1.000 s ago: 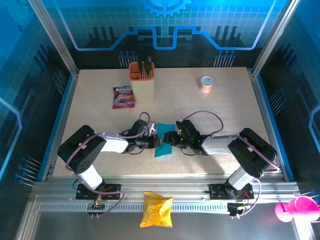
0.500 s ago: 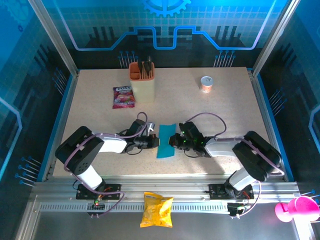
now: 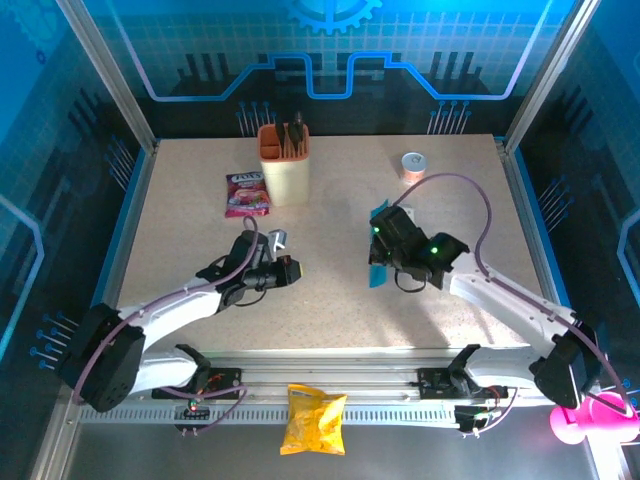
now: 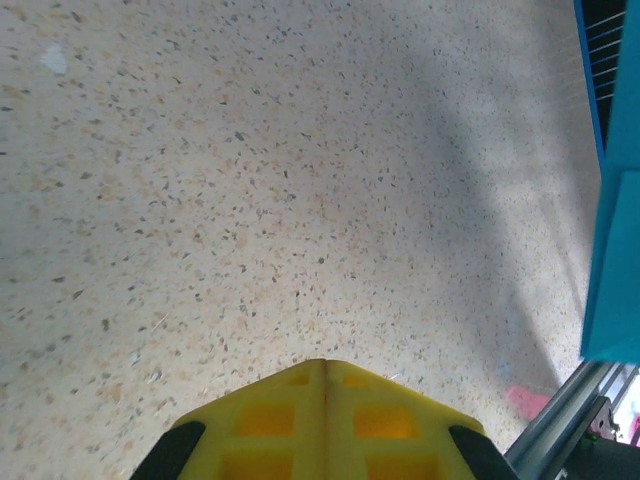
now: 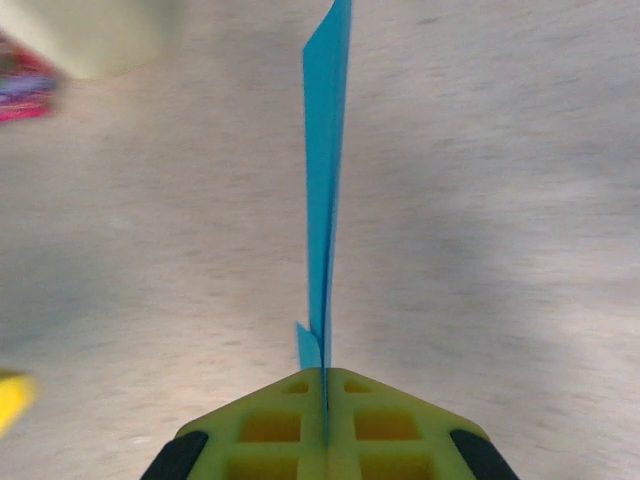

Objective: Fold a paper plane with a square sheet of paper (pick it up from the middle)
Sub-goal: Turn over the paper at the center of the table.

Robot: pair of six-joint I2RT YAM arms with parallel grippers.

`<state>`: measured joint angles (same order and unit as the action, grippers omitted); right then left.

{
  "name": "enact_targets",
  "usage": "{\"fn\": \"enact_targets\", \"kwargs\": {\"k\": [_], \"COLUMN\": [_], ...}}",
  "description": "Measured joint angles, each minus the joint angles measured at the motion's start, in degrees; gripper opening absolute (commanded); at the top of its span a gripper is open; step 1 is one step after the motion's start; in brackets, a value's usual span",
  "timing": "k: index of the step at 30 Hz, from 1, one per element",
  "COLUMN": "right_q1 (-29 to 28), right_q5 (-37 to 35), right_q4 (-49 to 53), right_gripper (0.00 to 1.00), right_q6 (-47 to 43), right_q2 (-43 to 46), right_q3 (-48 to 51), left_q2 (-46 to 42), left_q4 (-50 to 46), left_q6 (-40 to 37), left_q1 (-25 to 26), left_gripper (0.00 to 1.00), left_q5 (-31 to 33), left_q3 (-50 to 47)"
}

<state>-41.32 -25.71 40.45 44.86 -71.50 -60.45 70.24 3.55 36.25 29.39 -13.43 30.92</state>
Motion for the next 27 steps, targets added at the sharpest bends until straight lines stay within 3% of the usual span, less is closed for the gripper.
{"fn": "enact_targets", "kwargs": {"k": [7, 11, 16, 21, 25, 27], "right_q1": [-2.75, -5.95, -11.52, -17.73, -19.54, -19.52], "right_q5": [-19.08, -25.53, -26.43, -21.73, -14.73, -10.95], "right_q4": [22.27, 31.39, 35.60, 32.83, 28.24, 25.07], "right_gripper": [0.00, 0.00, 0.00, 0.00, 0.42, 0.54], "right_q6": [1.25, 4.92, 8.57, 9.16, 8.28, 7.28], "right_q2": [-14.67, -25.09, -39.87, -51.47, -53.44, -52.85], "right_q3": [-12.52, -17.16, -22.40, -28.79, -30.93, -30.42], "left_q2": [-7.76, -11.37, -16.96, -23.28, -27.74, -28.59], "left_q4": [-6.95, -11.63, -15.13, -18.80, -21.99, -21.99], "left_q6": [-0.15, -0.13, 0.92, 1.75, 2.56, 2.84], "left_q1": [-0.42, -0.46, -1.05, -1.49, -2.29, -2.45], "left_gripper": [0.01, 0.00, 0.00, 0.01, 0.06, 0.10], "left_q5": [4.31, 7.50, 9.49, 9.81, 11.15, 11.72], "left_q3": [0.00, -0.02, -1.49, -2.27, -2.69, -2.67]}}
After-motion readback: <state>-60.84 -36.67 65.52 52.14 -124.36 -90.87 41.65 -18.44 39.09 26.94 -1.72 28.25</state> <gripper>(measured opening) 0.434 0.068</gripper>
